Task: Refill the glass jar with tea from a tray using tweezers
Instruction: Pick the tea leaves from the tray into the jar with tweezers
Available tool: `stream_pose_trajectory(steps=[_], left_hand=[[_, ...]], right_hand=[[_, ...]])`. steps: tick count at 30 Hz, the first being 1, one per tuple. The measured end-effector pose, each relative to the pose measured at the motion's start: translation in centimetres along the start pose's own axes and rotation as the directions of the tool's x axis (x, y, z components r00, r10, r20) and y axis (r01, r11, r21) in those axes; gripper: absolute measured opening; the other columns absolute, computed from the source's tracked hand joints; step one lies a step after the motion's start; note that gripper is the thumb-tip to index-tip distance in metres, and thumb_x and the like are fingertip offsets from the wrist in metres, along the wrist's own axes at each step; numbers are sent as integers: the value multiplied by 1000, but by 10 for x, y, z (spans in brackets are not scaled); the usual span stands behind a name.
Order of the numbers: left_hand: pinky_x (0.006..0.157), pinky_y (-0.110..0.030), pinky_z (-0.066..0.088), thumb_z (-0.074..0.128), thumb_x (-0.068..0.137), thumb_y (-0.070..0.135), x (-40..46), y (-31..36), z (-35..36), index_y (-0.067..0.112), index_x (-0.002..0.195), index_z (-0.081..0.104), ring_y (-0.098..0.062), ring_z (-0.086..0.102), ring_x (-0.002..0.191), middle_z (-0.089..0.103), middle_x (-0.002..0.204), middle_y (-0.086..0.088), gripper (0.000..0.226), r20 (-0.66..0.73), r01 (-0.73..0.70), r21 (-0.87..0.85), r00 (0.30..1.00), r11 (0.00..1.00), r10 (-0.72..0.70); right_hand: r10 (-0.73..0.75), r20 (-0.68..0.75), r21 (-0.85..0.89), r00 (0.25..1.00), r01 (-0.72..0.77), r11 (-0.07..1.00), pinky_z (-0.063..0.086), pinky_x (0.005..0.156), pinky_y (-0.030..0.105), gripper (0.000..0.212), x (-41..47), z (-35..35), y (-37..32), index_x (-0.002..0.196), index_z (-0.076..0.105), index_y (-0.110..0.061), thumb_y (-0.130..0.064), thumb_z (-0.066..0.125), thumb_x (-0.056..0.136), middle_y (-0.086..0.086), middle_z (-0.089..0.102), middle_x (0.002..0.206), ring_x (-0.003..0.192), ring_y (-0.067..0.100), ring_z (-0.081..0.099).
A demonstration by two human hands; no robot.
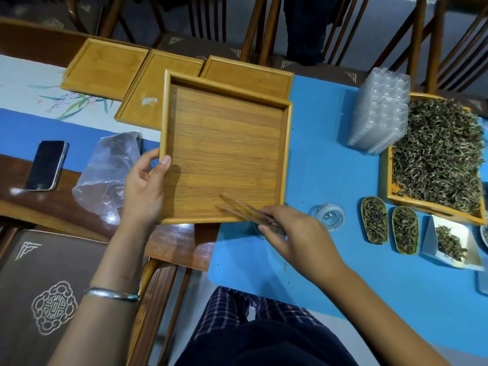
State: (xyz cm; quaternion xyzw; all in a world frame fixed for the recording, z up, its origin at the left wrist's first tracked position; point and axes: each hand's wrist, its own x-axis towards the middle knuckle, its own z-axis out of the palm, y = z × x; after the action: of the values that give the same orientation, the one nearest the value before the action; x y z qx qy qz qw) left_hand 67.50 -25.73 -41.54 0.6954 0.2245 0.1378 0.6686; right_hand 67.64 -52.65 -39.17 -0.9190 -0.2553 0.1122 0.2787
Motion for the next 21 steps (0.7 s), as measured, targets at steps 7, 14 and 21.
stream_pose_trajectory(steps=[7, 14, 21], left_hand=[[68, -15, 55, 50, 100, 17, -2, -1, -1, 22, 104, 60, 2, 69, 76, 74, 81, 18, 11, 1, -1, 5, 1000, 1000, 1], [64, -14, 53, 54, 99, 22, 1, -12, -5, 14, 115, 59, 2, 68, 76, 74, 81, 17, 19, -50, 24, 7, 998, 1000, -24], [64, -13, 53, 56, 98, 27, 3, -15, -7, 8, 122, 58, 2, 69, 78, 74, 84, 16, 31, -47, 32, 9, 998, 999, -32]], right_hand=[[-238, 165, -248, 957, 273, 929, 52, 62, 36, 29, 20, -3, 16, 125, 57, -22, -31, 45, 100, -3, 65, 109, 95, 22, 63], [-210, 256, -371, 944, 296, 880, 51, 71, 35, 34, 25, -42, 57, 132, 51, -34, -34, 42, 99, -11, 60, 121, 104, 19, 59], [-202, 271, -473, 941, 313, 823, 50, 64, 35, 28, 26, -61, 74, 122, 64, -23, -24, 56, 95, -4, 66, 114, 93, 25, 65]])
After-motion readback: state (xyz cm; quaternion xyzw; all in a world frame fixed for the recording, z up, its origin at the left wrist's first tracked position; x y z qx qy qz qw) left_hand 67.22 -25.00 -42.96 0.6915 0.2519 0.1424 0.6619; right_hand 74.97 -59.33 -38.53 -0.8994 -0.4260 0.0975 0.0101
